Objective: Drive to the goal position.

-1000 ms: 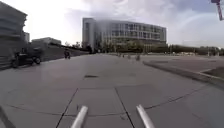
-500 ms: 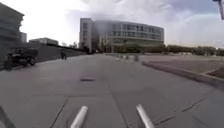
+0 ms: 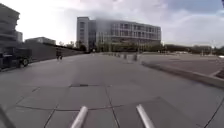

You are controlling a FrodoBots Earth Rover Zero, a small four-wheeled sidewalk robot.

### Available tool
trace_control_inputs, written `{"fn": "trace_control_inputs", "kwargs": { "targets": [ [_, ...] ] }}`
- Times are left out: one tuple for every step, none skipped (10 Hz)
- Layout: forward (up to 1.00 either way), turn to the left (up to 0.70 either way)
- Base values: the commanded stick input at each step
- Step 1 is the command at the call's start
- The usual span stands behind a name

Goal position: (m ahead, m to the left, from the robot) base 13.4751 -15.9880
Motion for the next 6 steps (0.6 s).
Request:
{"fn": "trace_control_inputs", "kwargs": {
  "targets": [
    [0.70,-0.14],
    [0.70,-0.14],
    [0.70,-0.14],
    [0.70,-0.14],
    [0.70,-0.14],
    [0.70,-0.14]
  ]
}}
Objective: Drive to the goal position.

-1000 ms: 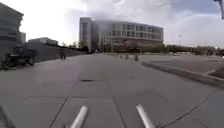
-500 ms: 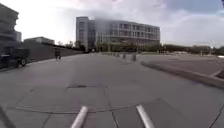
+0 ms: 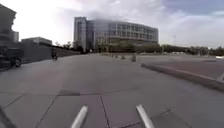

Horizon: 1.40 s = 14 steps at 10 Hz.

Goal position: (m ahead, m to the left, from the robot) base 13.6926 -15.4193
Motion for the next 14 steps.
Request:
{"fn": "trace_control_inputs", "kwargs": {
  "targets": [
    [0.70,-0.14],
    [0.70,-0.14],
    [0.70,-0.14],
    [0.70,-0.14],
    [0.70,-0.14],
    [0.70,-0.14],
    [0.70,-0.14],
    [0.70,-0.14],
    [0.70,-0.14],
    [0.70,-0.14],
    [0.70,-0.14],
    [0.70,-0.14],
    [0.70,-0.14],
    [0.70,-0.14]
  ]
}}
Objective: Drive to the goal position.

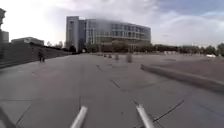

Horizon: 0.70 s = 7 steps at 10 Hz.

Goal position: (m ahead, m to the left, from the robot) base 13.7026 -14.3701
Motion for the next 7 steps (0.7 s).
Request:
{"fn": "trace_control_inputs", "kwargs": {
  "targets": [
    [0.70,-0.14],
    [0.70,-0.14],
    [0.70,-0.14],
    [0.70,-0.14],
    [0.70,-0.14],
    [0.70,-0.14],
    [0.70,-0.14]
  ]
}}
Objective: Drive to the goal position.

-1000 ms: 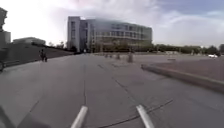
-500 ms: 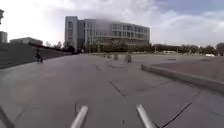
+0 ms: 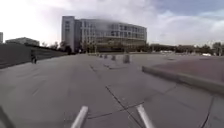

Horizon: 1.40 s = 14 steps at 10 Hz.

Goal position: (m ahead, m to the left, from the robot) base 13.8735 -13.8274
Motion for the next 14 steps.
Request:
{"fn": "trace_control_inputs", "kwargs": {
  "targets": [
    [0.70,-0.14],
    [0.70,-0.14],
    [0.70,-0.14],
    [0.70,-0.14],
    [0.70,-0.14],
    [0.70,-0.14],
    [0.70,-0.14],
    [0.70,-0.14],
    [0.70,-0.14],
    [0.70,-0.14],
    [0.70,-0.14],
    [0.70,-0.14],
    [0.70,-0.14],
    [0.70,-0.14]
  ]
}}
